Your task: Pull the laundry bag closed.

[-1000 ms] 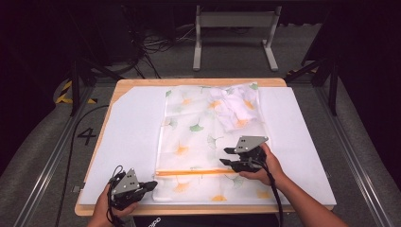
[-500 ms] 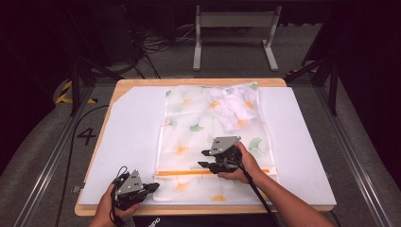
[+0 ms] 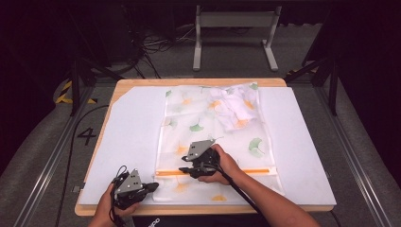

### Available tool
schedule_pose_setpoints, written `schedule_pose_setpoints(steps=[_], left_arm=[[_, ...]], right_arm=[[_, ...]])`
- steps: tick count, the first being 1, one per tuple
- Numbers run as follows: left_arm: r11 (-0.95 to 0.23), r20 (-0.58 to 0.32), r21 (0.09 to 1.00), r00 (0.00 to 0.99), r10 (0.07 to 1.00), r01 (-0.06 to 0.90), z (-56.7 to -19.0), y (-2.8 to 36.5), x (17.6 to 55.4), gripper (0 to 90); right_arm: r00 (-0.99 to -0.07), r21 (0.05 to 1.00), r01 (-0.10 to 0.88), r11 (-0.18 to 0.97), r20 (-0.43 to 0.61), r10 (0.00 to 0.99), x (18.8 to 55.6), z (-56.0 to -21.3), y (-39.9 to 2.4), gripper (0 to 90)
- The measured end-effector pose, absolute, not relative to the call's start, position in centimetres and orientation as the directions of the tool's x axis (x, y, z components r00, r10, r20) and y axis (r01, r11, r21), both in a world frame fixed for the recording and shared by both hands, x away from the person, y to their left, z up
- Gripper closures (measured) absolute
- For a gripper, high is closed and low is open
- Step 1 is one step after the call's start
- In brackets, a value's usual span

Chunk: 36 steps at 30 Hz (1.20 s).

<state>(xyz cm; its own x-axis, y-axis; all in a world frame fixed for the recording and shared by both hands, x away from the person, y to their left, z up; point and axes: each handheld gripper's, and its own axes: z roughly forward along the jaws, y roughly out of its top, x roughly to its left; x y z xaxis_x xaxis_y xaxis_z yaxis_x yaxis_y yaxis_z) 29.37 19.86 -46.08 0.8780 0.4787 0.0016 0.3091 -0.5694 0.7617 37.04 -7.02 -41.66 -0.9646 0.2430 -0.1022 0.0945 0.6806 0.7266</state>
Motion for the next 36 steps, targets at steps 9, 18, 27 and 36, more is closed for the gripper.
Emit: schedule_pose_setpoints(steps=[9,18,27,36], left_arm=[[-0.563,-0.008,0.766,0.880,0.475,0.311,-46.2,20.0,29.3,90.0],[-0.561,-0.010,0.768,0.882,0.472,0.308,-46.2,20.1,29.1,90.0],[-0.553,-0.023,0.773,0.884,0.466,0.312,-46.3,20.2,29.2,90.0],[-0.554,-0.025,0.772,0.885,0.464,0.312,-46.3,20.2,29.3,90.0]], right_arm=[[-0.981,0.711,0.039,0.702,-0.104,0.161,36.6,-41.5,-1.8,60.9],[-0.989,0.673,0.018,0.740,-0.097,0.111,36.9,-42.1,2.1,61.3],[-0.991,0.615,0.024,0.788,-0.089,0.099,37.7,-43.5,4.0,63.4],[-0.993,0.612,0.011,0.791,-0.083,0.078,37.6,-43.7,4.2,83.4]])
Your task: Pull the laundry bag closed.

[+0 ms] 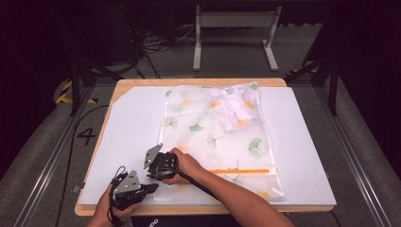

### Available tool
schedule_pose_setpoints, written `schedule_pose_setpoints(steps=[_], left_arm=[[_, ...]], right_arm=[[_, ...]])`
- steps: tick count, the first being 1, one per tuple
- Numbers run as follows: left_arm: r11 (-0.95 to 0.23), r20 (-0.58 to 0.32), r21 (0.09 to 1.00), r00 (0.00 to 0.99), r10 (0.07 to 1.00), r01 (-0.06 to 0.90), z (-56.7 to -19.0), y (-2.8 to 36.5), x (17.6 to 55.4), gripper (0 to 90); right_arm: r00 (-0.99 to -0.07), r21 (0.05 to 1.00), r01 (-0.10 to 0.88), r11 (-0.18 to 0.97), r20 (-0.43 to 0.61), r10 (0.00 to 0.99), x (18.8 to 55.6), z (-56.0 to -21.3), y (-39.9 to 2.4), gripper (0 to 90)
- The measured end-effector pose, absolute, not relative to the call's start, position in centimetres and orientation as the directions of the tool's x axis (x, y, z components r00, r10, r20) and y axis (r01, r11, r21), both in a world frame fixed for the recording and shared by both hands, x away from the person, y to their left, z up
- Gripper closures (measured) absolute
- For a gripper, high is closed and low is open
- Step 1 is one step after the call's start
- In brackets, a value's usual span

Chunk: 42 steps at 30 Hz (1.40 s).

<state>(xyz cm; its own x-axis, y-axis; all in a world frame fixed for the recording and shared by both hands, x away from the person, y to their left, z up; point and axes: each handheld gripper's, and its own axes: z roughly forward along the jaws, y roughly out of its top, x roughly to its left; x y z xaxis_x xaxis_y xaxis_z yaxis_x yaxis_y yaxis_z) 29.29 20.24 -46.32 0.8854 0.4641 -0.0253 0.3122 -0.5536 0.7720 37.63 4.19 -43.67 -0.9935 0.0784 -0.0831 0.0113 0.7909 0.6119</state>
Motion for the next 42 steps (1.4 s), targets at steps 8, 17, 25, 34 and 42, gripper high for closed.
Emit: schedule_pose_setpoints(steps=[8,17,25,34,42], left_arm=[[-0.551,-0.036,0.770,0.885,0.464,0.320,-46.3,20.3,29.4,90.0],[-0.551,-0.037,0.770,0.884,0.467,0.323,-46.3,20.3,29.4,90.0],[-0.548,-0.040,0.770,0.883,0.468,0.326,-46.3,20.2,29.4,90.0],[-0.545,-0.043,0.772,0.882,0.470,0.328,-46.3,20.3,29.4,90.0],[-0.545,-0.044,0.771,0.882,0.470,0.329,-46.3,20.3,29.4,90.0]], right_arm=[[-0.994,0.656,0.032,0.754,-0.057,0.093,37.7,-42.8,3.2,83.8],[-0.994,0.667,0.025,0.745,-0.065,0.091,37.3,-42.5,2.1,85.8],[-0.992,0.675,0.040,0.737,-0.062,0.111,37.3,-42.5,0.6,86.5],[-0.992,0.648,0.038,0.761,-0.068,0.107,37.2,-42.9,-0.4,83.2],[-0.993,0.640,0.040,0.767,-0.062,0.103,37.2,-42.8,-0.6,75.3]])
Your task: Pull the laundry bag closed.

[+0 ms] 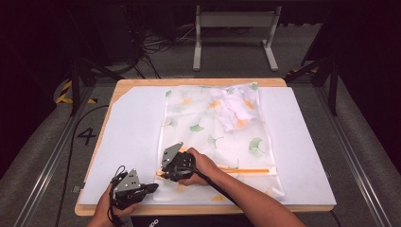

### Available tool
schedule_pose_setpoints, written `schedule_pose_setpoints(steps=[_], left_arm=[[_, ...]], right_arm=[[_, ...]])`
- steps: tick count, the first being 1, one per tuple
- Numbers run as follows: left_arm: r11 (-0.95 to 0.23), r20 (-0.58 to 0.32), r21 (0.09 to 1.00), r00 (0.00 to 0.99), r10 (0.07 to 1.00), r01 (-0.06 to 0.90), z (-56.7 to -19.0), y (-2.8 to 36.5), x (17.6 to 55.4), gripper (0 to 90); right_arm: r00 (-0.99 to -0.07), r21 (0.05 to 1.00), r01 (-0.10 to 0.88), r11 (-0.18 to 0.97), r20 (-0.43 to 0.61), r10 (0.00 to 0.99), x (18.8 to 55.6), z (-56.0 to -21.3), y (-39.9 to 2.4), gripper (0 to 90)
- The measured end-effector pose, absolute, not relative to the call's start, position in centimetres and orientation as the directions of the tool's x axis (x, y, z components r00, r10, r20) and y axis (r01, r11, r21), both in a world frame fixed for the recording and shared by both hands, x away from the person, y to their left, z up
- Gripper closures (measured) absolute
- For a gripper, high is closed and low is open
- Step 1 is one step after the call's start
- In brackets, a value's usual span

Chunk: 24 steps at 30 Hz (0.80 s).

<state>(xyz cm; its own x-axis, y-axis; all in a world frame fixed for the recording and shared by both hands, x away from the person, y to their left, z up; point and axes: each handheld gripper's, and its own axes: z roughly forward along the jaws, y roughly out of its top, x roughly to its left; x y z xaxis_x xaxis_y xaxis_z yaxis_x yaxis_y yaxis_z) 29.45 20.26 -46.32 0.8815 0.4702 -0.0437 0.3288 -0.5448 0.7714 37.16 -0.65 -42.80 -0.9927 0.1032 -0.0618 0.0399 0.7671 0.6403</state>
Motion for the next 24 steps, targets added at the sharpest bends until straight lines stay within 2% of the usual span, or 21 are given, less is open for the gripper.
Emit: schedule_pose_setpoints(steps=[8,10,14,24], left_arm=[[-0.551,-0.017,0.770,0.874,0.486,0.321,-46.2,20.0,29.4,90.0],[-0.550,-0.008,0.772,0.870,0.492,0.318,-46.0,20.0,29.4,89.8],[-0.548,0.011,0.775,0.861,0.509,0.314,-45.7,19.9,29.9,89.9],[-0.561,0.017,0.759,0.851,0.525,0.331,-46.0,19.9,30.5,90.0]], right_arm=[[-0.995,0.613,0.031,0.789,-0.056,0.083,37.4,-42.3,0.2,67.7],[-0.996,0.607,0.032,0.794,-0.050,0.079,37.5,-42.1,0.3,67.7],[-0.995,0.511,0.020,0.859,-0.074,0.067,37.7,-42.2,1.4,69.3],[-0.998,0.482,0.024,0.876,-0.040,0.050,38.0,-41.9,2.1,72.9]])
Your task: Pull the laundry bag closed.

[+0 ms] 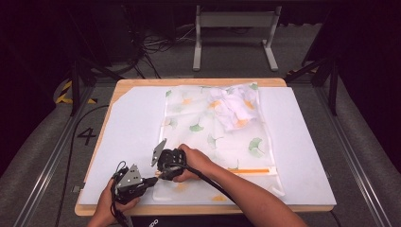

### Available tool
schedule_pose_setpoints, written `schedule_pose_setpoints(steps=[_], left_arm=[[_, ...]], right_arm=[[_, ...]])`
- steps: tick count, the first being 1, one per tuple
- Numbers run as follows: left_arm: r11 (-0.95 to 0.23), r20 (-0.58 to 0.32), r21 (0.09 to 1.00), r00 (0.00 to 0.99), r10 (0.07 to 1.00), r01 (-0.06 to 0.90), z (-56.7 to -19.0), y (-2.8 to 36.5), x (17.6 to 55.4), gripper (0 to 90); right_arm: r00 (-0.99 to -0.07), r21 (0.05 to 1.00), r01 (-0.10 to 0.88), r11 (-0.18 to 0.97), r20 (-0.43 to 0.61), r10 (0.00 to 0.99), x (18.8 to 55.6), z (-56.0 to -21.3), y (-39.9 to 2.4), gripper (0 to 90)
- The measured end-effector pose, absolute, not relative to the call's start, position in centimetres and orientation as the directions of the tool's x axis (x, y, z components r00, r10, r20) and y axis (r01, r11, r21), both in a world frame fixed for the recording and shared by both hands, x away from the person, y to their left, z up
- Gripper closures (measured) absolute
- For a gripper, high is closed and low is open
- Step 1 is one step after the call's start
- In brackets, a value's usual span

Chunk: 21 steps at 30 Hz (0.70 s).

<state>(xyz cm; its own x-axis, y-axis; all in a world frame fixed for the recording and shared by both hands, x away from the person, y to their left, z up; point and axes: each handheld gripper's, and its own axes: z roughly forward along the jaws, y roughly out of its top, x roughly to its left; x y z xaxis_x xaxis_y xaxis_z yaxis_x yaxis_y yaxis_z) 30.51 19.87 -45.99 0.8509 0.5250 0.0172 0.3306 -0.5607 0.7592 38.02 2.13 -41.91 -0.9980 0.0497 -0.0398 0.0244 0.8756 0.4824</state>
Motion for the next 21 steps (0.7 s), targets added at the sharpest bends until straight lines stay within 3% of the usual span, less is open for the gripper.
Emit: schedule_pose_setpoints(steps=[9,21], left_arm=[[-0.558,0.014,0.762,0.853,0.522,0.329,-46.04,19.85,30.69,90.0],[-0.573,0.027,0.749,0.849,0.528,0.332,-45.84,19.45,31.35,90.0]], right_arm=[[-0.997,0.444,0.006,0.896,-0.069,0.041,38.04,-42.25,2.75,83.3],[-0.995,0.435,-0.012,0.900,-0.098,0.034,37.74,-42.24,2.69,84.3]])
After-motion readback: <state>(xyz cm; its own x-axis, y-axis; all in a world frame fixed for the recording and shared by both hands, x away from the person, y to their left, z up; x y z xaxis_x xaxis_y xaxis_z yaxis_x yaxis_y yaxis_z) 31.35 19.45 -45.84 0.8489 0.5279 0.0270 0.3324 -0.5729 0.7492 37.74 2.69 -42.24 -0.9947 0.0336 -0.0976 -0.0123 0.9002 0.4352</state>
